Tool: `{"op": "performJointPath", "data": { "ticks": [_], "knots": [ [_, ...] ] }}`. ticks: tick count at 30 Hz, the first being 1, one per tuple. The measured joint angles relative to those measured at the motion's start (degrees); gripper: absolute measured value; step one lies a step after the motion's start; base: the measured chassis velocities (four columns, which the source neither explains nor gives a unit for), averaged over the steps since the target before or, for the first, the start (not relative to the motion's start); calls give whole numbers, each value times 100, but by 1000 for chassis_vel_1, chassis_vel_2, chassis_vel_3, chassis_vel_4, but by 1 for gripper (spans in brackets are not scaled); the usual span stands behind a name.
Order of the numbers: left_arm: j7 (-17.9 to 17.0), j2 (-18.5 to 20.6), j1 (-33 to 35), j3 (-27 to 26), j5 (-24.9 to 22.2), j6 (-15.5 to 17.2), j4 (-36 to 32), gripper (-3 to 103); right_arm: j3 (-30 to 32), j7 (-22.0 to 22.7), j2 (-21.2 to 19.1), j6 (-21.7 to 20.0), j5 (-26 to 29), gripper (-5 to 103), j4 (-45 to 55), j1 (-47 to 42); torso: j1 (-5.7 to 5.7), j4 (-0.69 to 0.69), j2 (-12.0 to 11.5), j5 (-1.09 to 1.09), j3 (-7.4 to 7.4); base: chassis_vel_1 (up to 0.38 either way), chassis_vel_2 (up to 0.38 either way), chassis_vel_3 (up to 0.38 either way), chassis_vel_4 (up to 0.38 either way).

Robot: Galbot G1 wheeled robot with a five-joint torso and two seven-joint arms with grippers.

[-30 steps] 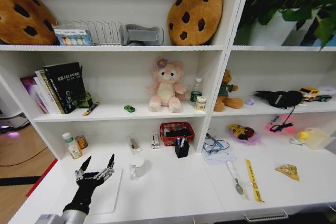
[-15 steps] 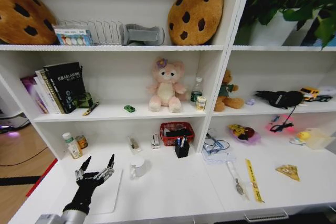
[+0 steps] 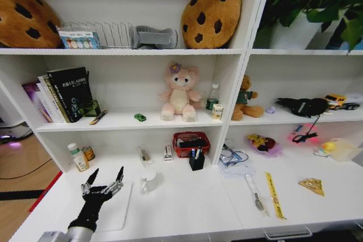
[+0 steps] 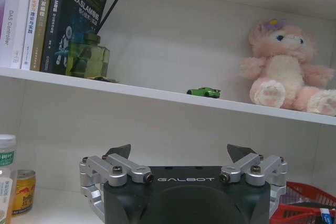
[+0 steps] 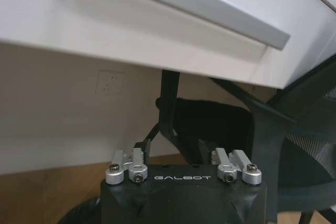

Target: Organize the objects on the table.

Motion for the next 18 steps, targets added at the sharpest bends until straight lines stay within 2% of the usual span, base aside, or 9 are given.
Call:
{"op": "performJointPath", "data": {
  "ticks": [3, 4, 6, 8, 10, 11, 12, 18],
  "knots": [
    [0, 0, 0, 0, 0, 0, 0, 100, 12, 9, 112, 125, -81, 59, 89, -180, 0, 1, 0, -1, 0, 0, 0, 0, 0],
    [0, 0, 0, 0, 0, 0, 0, 100, 23, 9, 162, 205, -130, 71, 218, -339, 0, 2, 1, 0, 0, 0, 0, 0, 0],
    [0, 0, 0, 0, 0, 0, 0, 100, 34, 0, 242, 355, -265, 82, 637, -707, 0, 3, 0, -2, 0, 0, 0, 0, 0],
    [0, 0, 0, 0, 0, 0, 0, 100, 34, -2, 269, 398, -292, 82, 853, -875, 0, 3, 0, -1, -1, 0, 0, 0, 0],
    [0, 0, 0, 0, 0, 0, 0, 100, 33, -11, 334, 541, -417, 92, 1345, -1223, 0, 3, 1, -3, -1, 0, 0, 0, 0],
    [0, 0, 0, 0, 0, 0, 0, 100, 33, -11, 334, 541, -417, 92, 1345, -1223, 0, 3, 1, -3, -1, 0, 0, 0, 0],
    [0, 0, 0, 0, 0, 0, 0, 100, 31, -21, 365, 667, -558, 97, 1652, -1445, 0, 4, 1, -1, -1, 0, 0, 0, 0],
    [0, 0, 0, 0, 0, 0, 0, 100, -21, -26, 386, 724, -691, 100, 2669, -2385, 0, 2, 1, -2, -1, 0, 0, 0, 0]
  ]
}}
